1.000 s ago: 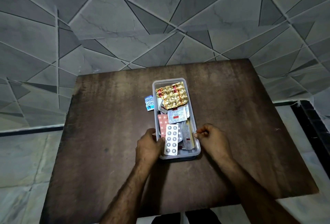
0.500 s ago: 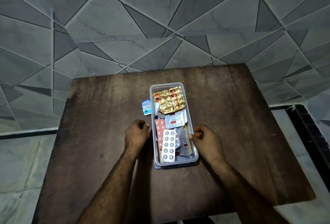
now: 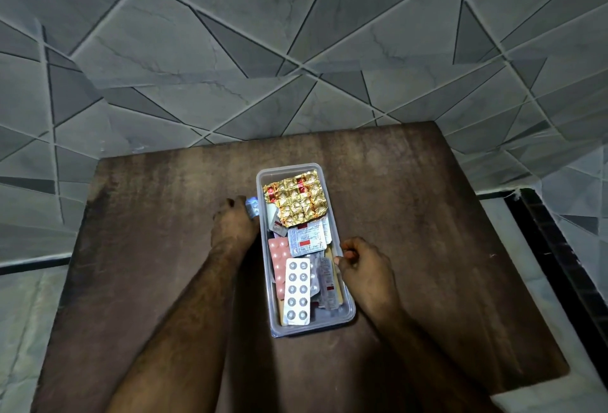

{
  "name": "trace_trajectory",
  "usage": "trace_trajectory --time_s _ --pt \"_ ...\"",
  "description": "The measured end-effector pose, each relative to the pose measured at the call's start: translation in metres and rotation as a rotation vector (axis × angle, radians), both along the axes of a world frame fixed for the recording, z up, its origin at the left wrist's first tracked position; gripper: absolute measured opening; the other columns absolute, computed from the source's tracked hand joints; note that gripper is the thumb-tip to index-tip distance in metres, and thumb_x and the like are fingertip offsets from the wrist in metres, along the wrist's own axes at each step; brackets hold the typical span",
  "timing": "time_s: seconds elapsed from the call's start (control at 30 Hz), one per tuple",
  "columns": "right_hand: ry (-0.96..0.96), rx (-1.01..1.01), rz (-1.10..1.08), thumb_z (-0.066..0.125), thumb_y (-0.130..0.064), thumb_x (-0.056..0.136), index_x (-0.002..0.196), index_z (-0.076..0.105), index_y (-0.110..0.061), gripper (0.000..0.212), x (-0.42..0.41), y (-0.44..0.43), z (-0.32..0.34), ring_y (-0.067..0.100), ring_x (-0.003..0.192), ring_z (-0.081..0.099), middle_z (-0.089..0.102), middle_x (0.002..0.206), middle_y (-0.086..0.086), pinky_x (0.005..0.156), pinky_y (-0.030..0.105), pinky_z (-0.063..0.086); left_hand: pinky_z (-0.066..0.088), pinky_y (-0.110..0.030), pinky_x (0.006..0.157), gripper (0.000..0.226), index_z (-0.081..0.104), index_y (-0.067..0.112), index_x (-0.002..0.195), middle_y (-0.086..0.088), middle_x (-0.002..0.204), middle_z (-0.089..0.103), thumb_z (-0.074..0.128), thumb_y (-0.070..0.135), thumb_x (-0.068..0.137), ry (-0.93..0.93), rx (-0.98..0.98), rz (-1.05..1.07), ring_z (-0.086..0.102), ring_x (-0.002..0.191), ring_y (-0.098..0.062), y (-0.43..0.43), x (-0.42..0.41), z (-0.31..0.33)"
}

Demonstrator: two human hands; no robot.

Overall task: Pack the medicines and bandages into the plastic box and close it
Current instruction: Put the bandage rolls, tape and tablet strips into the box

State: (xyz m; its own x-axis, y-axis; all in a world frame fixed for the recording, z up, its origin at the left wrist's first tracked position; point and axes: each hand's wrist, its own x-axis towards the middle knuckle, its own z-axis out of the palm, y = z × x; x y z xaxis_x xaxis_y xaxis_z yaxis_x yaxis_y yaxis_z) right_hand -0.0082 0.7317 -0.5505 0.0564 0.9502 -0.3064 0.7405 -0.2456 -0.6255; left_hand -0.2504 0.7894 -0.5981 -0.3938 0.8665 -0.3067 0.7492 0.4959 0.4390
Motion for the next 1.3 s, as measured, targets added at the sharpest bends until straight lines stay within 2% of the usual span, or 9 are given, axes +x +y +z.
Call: trace_trajectory --time_s 0.27,0.43,0.53,0.6,0.67,0.8,0.97,1.13,1.3 --pt "-0.023 -0.005 -0.003 0.064 -0.025 0.088 0.105 0.061 -0.027 0.017 0.002 0.005 -0.012 0.008 0.089 0.060 0.066 0.101 -0.009 0.077 0.025 0.047 0.046 -0.046 0.092 0.056 0.047 0.003 0.129 -0.026 0.127 0.052 0.059 0.039 0.087 0.087 -0.072 0.037 0.050 0.116 -0.046 0.012 -0.001 -0.011" --pt "-0.025 -0.005 -0.007 0.064 -0.021 0.087 0.098 0.059 -0.026 0.012 -0.002 0.008 -0.012 0.012 0.088 0.061 0.066 0.096 -0.007 0.073 0.025 0.046 0.055 -0.041 0.079 0.053 0.050 0.009 0.114 -0.019 0.105 0.065 0.074 0.029 0.071 -0.189 0.061 0.211 0.065 0.095 -0.037 0.021 -0.004 -0.008" --pt "-0.023 -0.019 -0.015 0.063 -0.022 0.088 0.100 0.059 -0.027 0.014 -0.002 0.007 -0.012 0.011 0.090 0.061 0.066 0.098 -0.007 0.078 0.028 0.051 0.048 -0.032 0.072 0.063 0.048 0.006 0.119 -0.015 0.104 0.064 0.082 0.021 0.069 -0.252 0.051 0.273 0.063 0.091 -0.032 0.022 -0.005 -0.008" --pt "-0.027 -0.015 -0.016 0.063 -0.023 0.088 0.100 0.059 -0.027 0.014 -0.002 0.007 -0.011 0.011 0.090 0.061 0.066 0.098 -0.007 0.078 0.029 0.052 0.048 -0.031 0.076 0.063 0.048 0.007 0.124 -0.013 0.111 0.064 0.082 0.014 0.071 -0.307 0.048 0.357 0.063 0.098 -0.031 0.022 -0.007 -0.010" --pt "-0.026 -0.013 -0.017 0.063 -0.023 0.088 0.100 0.059 -0.028 0.014 -0.003 0.007 -0.011 0.010 0.089 0.061 0.066 0.098 -0.008 0.077 0.028 0.051 0.054 -0.033 0.082 0.054 0.055 0.011 0.120 -0.010 0.116 0.066 0.081 0.012 0.072 -0.430 0.077 0.480 0.065 0.101 -0.029 0.020 -0.010 -0.015" --pt "-0.022 -0.014 -0.021 0.063 -0.025 0.088 0.099 0.058 -0.028 0.013 -0.003 0.007 -0.010 0.011 0.089 0.062 0.065 0.096 -0.009 0.076 0.027 0.051 0.061 -0.039 0.077 0.023 0.068 0.013 0.095 -0.012 0.099 0.074 0.080 0.012 0.074 -0.660 0.133 0.642 0.072 0.085 -0.026 0.011 -0.019 -0.022" --pt "-0.007 -0.007 -0.019 0.063 -0.025 0.088 0.100 0.059 -0.027 0.013 -0.002 0.007 -0.008 0.010 0.088 0.061 0.066 0.097 -0.009 0.076 0.026 0.049 0.060 -0.035 0.072 0.023 0.066 0.010 0.105 -0.010 0.098 0.072 0.072 0.011 0.083 -0.864 0.308 0.746 0.071 0.083 -0.022 -0.001 -0.024 0.011" --pt "0.034 -0.021 -0.034 0.063 -0.026 0.088 0.103 0.060 -0.028 0.015 -0.001 0.006 -0.008 0.008 0.089 0.062 0.068 0.101 -0.010 0.080 0.028 0.052 0.051 -0.016 0.047 0.013 0.064 0.010 0.097 -0.009 0.089 0.071 0.065 0.002 0.087 -1.057 0.327 0.560 0.071 0.059 -0.008 -0.015 0.006 0.056" --pt "0.055 -0.036 -0.032 0.063 -0.024 0.088 0.102 0.061 -0.027 0.015 0.000 0.006 -0.004 0.009 0.088 0.062 0.067 0.098 -0.009 0.077 0.025 0.049 0.059 -0.029 0.065 0.012 0.070 0.009 0.096 -0.017 0.095 0.075 0.071 0.007 0.085 -0.935 0.184 0.353 0.073 0.073 -0.020 -0.032 0.034 0.048"
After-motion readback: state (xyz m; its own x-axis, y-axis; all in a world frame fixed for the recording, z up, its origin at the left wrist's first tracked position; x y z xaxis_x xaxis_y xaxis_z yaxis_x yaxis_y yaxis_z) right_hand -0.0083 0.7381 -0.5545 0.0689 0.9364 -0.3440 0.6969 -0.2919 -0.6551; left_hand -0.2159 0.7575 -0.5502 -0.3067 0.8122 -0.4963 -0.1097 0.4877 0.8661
